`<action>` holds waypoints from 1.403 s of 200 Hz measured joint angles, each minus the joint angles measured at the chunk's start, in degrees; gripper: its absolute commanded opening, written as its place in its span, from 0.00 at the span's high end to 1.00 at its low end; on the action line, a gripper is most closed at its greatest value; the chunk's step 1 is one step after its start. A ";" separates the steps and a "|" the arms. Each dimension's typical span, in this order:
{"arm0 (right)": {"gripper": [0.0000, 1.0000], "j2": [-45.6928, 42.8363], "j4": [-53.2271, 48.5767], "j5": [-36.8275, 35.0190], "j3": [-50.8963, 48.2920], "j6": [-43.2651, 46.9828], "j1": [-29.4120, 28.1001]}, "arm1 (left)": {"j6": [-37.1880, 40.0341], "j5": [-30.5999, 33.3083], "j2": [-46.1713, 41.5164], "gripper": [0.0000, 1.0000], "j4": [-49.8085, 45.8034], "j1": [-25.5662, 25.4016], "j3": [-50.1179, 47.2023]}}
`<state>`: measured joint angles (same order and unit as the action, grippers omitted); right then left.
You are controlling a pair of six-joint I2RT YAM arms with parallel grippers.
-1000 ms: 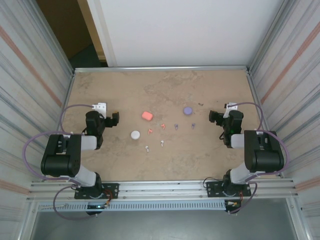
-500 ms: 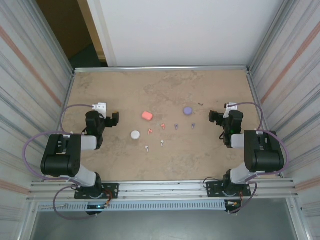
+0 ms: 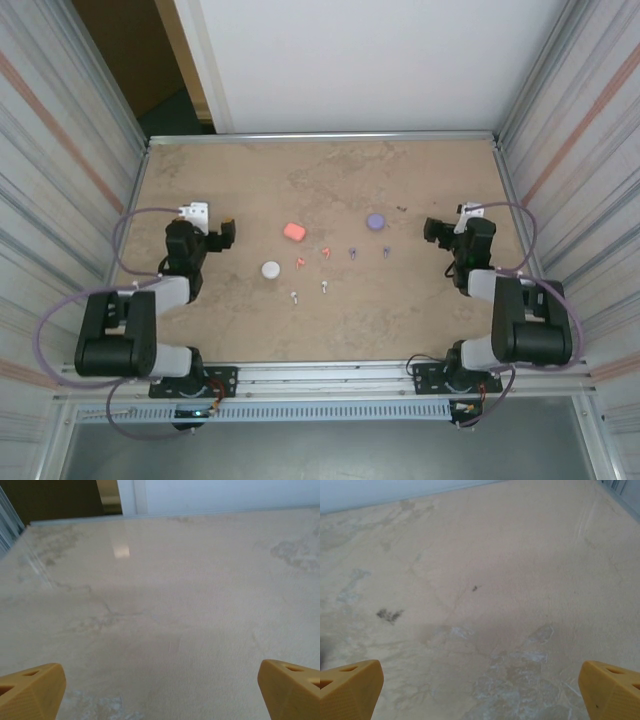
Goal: Insert wireless bluetooth earbuds into charging case
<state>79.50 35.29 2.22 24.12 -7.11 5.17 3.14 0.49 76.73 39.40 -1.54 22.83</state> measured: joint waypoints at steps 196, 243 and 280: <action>0.02 10.19 -55.80 7.91 45.35 -0.72 -33.99 | -32.39 -13.97 -35.69 0.01 -39.67 0.00 2.29; 0.06 21.31 -59.60 8.17 54.99 2.21 -39.98 | -32.52 -13.88 -42.60 0.01 -46.40 0.00 2.29; 0.12 30.53 -63.01 8.31 63.65 4.92 -42.75 | -32.50 -13.00 -44.92 0.01 -48.76 0.00 2.27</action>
<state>110.04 -27.73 10.52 87.77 -2.20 -37.58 -29.36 -12.51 31.81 -9.37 -1.54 25.10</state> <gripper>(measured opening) 0.890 0.986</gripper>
